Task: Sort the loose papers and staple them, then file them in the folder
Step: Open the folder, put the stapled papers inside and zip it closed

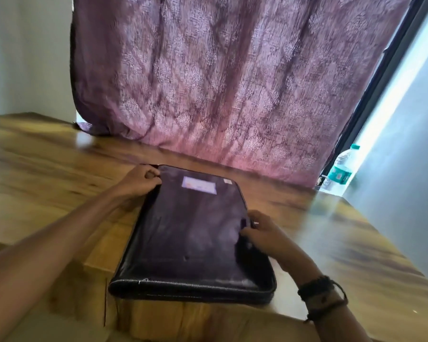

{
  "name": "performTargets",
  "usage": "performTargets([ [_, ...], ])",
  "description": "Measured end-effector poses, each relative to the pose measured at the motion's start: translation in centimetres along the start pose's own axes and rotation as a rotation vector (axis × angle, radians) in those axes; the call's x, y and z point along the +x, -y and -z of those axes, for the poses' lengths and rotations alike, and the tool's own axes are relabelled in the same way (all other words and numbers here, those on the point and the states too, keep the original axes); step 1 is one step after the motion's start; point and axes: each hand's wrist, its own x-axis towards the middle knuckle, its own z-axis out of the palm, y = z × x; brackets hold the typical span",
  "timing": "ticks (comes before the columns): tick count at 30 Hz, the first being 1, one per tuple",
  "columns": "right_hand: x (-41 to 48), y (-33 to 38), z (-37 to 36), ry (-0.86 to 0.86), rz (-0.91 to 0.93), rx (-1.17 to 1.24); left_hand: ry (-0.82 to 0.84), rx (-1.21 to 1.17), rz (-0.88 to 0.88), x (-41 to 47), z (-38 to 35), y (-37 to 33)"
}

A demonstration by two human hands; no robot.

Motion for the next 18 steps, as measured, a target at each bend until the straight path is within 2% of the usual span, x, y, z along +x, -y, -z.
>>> performTargets([
  [2, 1.6, 0.5, -1.5, 0.018, 0.101, -0.369, -0.026, -0.049, 0.055, 1.2, -0.6, 0.2],
  [4, 3.1, 1.8, -3.3, 0.099, 0.159, -0.520, -0.071, -0.050, 0.120, 2.6, -1.0, 0.1],
  [8, 5.4, 4.4, -6.9, 0.219, 0.394, -0.606, -0.162, 0.072, 0.169, 5.5, -0.9, 1.2],
  [10, 6.7, 5.1, -7.9, 0.280, 0.435, -0.607, -0.187, 0.030, 0.160, 6.0, -0.6, 1.6],
  [14, 10.6, 4.9, -8.3, 0.327, 0.388, -0.618, -0.193, 0.006, 0.097, 6.9, -0.8, 2.3],
  [18, 17.1, 3.5, -7.3, 0.224, 0.290, -0.629, -0.235, 0.052, 0.056, 7.8, -1.5, 3.1],
])
